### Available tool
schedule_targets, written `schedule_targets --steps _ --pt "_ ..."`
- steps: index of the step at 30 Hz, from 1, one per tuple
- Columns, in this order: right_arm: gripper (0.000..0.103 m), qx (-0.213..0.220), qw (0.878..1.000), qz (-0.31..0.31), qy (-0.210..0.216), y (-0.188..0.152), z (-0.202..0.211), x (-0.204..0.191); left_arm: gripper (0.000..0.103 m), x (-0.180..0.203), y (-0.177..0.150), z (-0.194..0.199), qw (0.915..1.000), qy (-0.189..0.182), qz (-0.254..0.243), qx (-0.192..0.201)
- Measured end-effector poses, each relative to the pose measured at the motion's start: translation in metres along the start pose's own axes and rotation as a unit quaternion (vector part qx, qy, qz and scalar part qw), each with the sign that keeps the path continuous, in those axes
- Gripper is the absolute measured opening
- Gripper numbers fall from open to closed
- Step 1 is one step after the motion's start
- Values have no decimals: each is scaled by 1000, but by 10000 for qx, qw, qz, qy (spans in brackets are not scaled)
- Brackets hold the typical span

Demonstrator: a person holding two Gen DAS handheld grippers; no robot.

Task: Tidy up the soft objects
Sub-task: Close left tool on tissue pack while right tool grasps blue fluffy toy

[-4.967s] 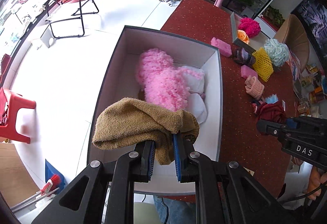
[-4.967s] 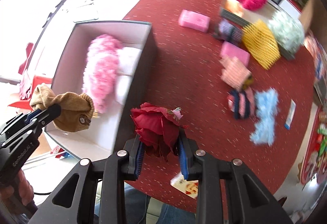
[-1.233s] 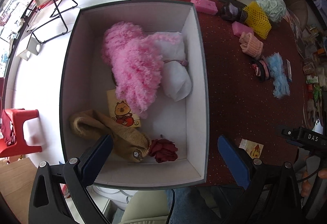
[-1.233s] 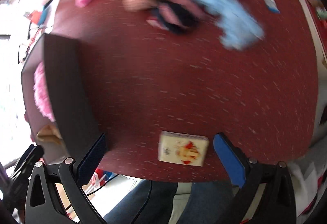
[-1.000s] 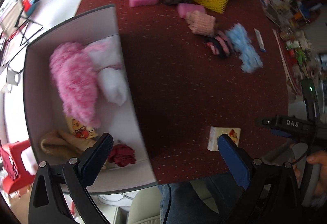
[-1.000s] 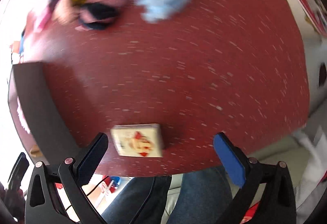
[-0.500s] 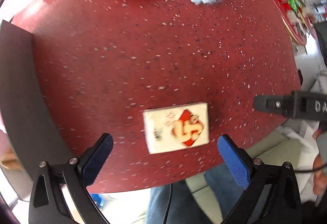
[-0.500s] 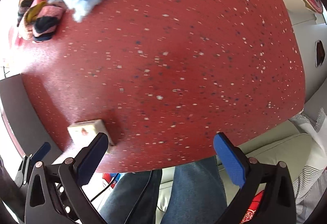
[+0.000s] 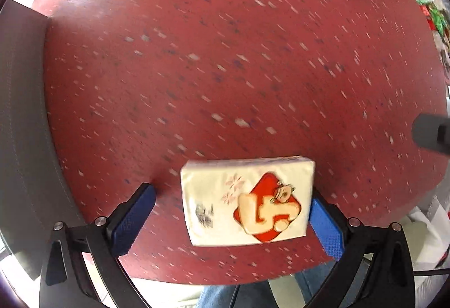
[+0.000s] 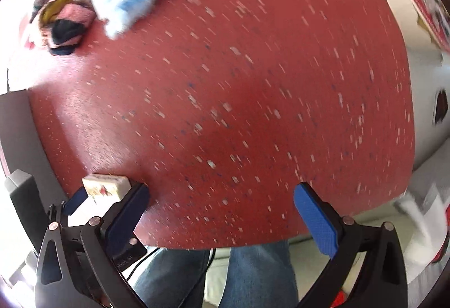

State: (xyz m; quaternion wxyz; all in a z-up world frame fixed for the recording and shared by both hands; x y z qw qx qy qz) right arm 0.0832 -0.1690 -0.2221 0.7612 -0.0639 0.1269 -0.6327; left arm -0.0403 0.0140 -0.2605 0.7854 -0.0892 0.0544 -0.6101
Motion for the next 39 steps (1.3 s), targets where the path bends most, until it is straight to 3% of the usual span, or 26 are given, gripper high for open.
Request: schedule_targets --steps 7,10,17,21,25,31,39 --pt "103 642 9949 732 -277 66 35 -57 103 -40 27 6 9979 -221 601 -22" --pt "103 868 9895 1038 -500 104 45 -83 103 -48 33 8 9977 -219 642 -28" --pt "103 962 9694 1881 -1248 170 43 -138 103 -48 26 5 9975 -231 667 8" --pt "103 881 9624 2160 -1391 186 34 -163 103 -41 23 1 9973 -231 697 -5" --pt "103 684 9629 2200 -1406 203 20 -168 103 -37 22 -1 9973 -223 697 44" --pt "103 757 9619 2296 -1278 216 21 -182 103 -37 21 -1 9973 -220 703 17" --pt "103 757 9617 2311 -1265 210 18 -180 103 -41 22 0 9948 -266 973 166"
Point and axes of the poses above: each gripper's, at about its wrist camera, not at the fingertips, and z roughly against the way its jaws point, x to its right, y to its top, the point moved 6 cm from there along -z, roughly the way its jaws point, and after that the axes turned 7 degrees about -x, right-handed, at the moved point
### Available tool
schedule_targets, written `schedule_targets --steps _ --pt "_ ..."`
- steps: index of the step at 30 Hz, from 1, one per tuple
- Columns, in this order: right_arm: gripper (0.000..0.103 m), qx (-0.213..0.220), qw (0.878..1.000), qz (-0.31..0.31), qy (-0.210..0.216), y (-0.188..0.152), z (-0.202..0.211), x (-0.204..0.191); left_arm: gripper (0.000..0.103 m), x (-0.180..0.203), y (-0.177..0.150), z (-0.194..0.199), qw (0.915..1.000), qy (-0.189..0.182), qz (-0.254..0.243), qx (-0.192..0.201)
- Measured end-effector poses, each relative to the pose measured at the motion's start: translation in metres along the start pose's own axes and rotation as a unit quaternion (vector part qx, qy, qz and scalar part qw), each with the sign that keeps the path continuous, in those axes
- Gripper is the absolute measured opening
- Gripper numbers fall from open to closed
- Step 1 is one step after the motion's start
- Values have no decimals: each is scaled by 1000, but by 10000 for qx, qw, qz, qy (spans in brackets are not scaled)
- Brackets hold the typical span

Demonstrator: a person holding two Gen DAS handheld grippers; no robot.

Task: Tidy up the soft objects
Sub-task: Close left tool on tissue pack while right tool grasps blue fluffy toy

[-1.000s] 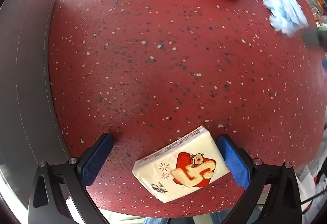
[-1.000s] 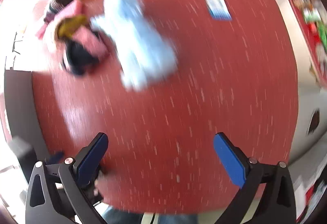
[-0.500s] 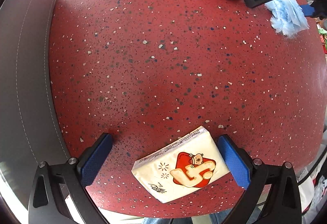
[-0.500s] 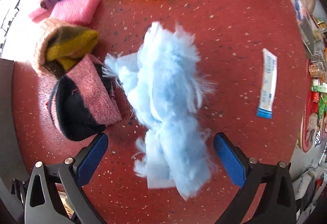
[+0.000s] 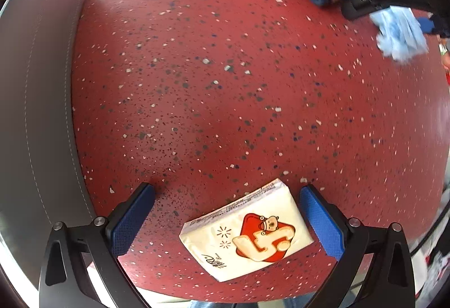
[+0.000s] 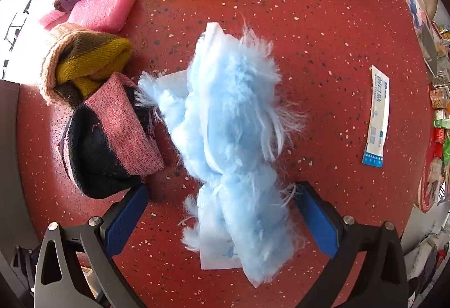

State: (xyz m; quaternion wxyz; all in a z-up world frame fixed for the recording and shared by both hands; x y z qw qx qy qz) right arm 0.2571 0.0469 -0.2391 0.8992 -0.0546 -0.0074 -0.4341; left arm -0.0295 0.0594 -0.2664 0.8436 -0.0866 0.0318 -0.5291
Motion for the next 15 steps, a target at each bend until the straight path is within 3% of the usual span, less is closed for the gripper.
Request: schedule_targets --steps 2,5,9,11,12,14,15 --pt "103 -116 9999 70 -12 7 1 -1 103 0 -1 0 10000 3 -1 22" --pt "103 34 9997 218 -80 22 5 4 103 -1 -3 0 10000 8 -4 -16" --pt "99 75 9995 320 -43 25 11 0 103 -2 1 -1 9997 17 26 -253" --pt "90 161 9995 284 -26 9 18 3 103 -1 3 -4 9992 25 13 -386" --pt "81 199 9995 257 -18 8 21 4 101 0 3 -5 9990 26 -19 -438" --pt "60 276 9994 218 -3 -3 23 8 91 2 3 -3 9989 33 -100 -451" --pt "43 282 9994 192 14 -6 25 10 83 4 2 -1 9989 39 -163 -436"
Point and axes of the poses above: each gripper's, at about its wrist camera, not at the fingertips, and z roughly against the way its jaws point, x to its right, y to its top, the point moved 6 cm from there along -z, roughly the way its jaws point, and after that the axes turned 7 degrees about -x, right-handed, at the moved point
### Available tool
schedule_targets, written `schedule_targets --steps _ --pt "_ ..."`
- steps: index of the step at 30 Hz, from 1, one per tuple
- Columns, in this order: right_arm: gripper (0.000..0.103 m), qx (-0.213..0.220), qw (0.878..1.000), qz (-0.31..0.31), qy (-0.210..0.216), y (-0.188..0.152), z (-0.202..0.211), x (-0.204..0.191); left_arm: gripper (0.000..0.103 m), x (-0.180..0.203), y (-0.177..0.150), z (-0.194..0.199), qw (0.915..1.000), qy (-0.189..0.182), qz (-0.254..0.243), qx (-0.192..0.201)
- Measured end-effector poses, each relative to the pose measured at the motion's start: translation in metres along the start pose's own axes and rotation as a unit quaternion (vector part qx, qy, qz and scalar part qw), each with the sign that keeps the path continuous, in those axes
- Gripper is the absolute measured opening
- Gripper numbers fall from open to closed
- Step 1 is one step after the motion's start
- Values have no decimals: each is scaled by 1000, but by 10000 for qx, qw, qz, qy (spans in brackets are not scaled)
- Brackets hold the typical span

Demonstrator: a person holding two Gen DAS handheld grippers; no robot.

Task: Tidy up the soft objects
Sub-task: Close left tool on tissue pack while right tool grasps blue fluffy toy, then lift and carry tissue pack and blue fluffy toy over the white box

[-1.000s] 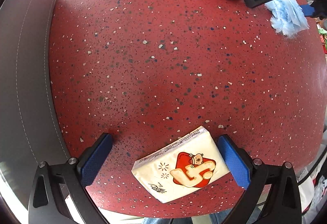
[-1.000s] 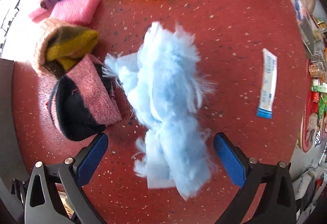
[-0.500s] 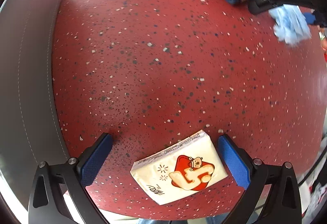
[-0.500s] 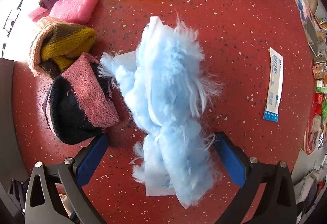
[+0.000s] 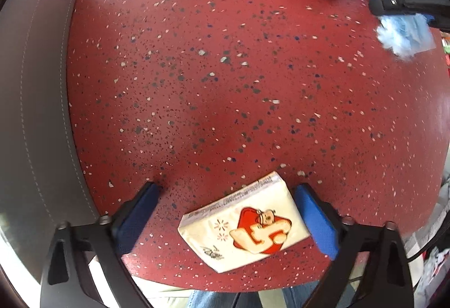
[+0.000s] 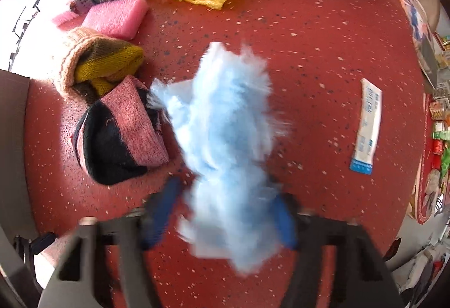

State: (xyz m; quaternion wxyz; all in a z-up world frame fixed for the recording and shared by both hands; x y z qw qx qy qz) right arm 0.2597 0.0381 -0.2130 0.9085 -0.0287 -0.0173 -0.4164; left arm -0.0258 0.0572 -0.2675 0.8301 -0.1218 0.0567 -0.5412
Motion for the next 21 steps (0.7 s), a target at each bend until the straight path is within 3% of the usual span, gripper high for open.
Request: schedule_targets --steps 1,3,6,10,21 --pt "38 -34 10000 -40 32 -2 1 2 77 2 -1 2 10000 26 -78 14" --pt "35 -146 9996 -170 200 -10 1 5 50 5 -4 8 9996 54 -274 53" --pt "33 -295 9974 -425 511 -25 1 8 33 8 -7 13 9987 -58 -511 4" --pt "33 -491 9924 -726 865 -57 1 7 33 3 -14 18 9981 -225 -567 -50" --pt "33 -846 9751 -1440 1460 -155 1 -19 33 -22 -26 74 9914 -821 -896 495"
Point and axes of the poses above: each gripper's, at about its wrist camera, not at the fingertips, and z roughly against the way its jaws point, x to its right, y to its top, the point moved 6 cm from there along -z, roughly the way its jaws point, and after that the axes turned 7 degrees about -x, right-handed, at the moved point
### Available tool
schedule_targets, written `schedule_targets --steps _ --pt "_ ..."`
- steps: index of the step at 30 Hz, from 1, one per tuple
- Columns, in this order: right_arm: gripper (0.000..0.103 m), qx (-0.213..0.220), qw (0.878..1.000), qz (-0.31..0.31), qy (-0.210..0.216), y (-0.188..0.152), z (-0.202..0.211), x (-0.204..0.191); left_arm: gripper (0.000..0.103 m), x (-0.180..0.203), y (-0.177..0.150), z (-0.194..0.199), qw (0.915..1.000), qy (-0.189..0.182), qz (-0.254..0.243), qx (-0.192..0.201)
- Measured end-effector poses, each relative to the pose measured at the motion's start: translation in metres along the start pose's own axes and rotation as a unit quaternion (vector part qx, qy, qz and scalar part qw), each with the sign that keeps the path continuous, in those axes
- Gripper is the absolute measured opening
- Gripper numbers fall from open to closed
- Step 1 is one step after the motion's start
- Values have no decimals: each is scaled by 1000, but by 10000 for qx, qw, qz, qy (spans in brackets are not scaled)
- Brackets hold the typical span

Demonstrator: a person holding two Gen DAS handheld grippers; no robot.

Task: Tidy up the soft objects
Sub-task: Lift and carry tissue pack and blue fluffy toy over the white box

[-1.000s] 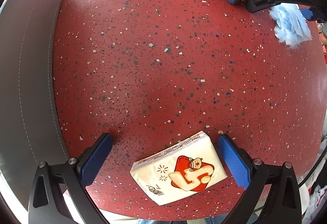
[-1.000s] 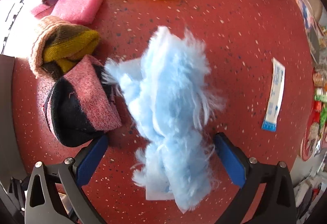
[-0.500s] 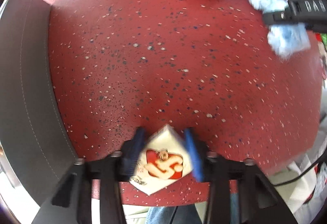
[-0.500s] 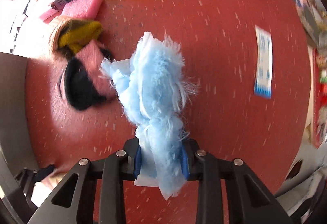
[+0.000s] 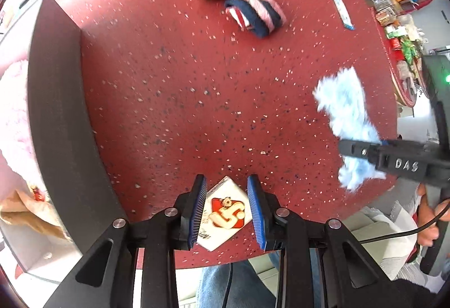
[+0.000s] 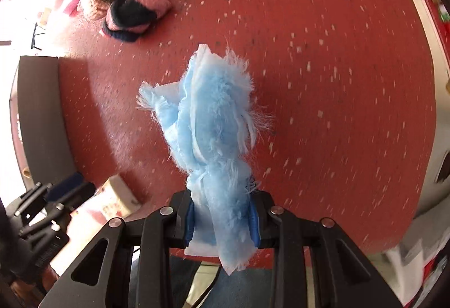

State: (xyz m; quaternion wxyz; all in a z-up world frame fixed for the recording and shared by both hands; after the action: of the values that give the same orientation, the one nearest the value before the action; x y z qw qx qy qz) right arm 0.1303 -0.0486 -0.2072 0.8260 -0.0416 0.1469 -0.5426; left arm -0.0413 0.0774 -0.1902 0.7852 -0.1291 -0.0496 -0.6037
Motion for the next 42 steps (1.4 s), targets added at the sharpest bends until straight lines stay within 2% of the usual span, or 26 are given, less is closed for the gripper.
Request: schedule_targets --steps 2,3,4,5,7,9,12,13,15,17,19,20,22,23,24,26,31,35,42 --pt "34 20 10000 -26 -3 -11 -1 -6 36 -4 -1 3 9999 71 -57 -90" --pt "35 18 10000 -45 5 -14 0 -6 59 -6 -2 1 9996 199 -105 -169" --pt "35 24 10000 -79 26 -20 -1 -5 76 -8 -5 -4 9989 353 -172 -250" --pt "35 -260 9994 6 244 -31 -3 -8 92 -9 -7 -7 9981 503 -246 -251" --pt "35 -280 9992 -44 298 -47 -2 -14 92 -4 -9 -10 9941 908 -589 -38" --pt "35 -320 9991 -16 288 -52 -6 -17 92 7 -14 -18 9852 1278 -1144 36" --pt "35 -352 9992 48 192 -54 -10 -14 93 20 -22 -36 9637 1841 -1934 53" --pt "35 -363 9992 43 178 -66 -11 0 93 24 -26 -44 9592 1898 -2096 -16" --pt "35 -392 9991 29 157 -71 -14 0 94 31 -29 -47 9579 1780 -2253 38" --pt "35 -403 9991 30 126 -77 -13 3 94 34 -31 -54 9542 1852 -2347 -55" --pt "35 -394 9992 24 103 -81 -12 7 94 30 -33 -64 9554 1878 -2267 -233" --pt "35 -401 9991 11 95 -83 -9 9 92 26 -33 -66 9596 1809 -2136 -295" --pt "35 -392 9992 1 85 -88 -5 11 79 21 -31 -64 9697 1480 -1915 -336" --pt "35 -380 9992 -12 87 -89 -4 10 67 18 -31 -62 9741 1263 -1837 -387" --pt "35 -360 9993 -7 82 -81 -14 7 60 14 -29 -58 9747 1265 -1812 -333" --pt "35 -336 9994 -3 78 -76 -18 4 59 10 -29 -54 9759 1209 -1776 -371" --pt "35 -328 9994 42 84 -84 -13 1 59 -13 -21 -30 9876 765 -1316 -386" --pt "35 -268 9995 158 67 -85 -4 -8 59 -27 -14 2 9917 598 -1135 -124" --pt "35 -71 9988 485 39 -76 19 -32 59 -46 -3 60 9940 529 -827 485"
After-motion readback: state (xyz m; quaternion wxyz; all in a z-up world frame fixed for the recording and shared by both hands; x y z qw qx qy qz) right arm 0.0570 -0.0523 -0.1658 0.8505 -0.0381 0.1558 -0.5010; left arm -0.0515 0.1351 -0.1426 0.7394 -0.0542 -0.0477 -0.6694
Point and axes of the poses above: each gripper's, at about its wrist camera, not at the fingertips, and z roughly against the way its jaws point, x to its right, y to its top, the point moved 6 cm from there along -z, roughly the way its jaws point, and after that the axes turned 7 degrees about -x, right-handed, at the moved point
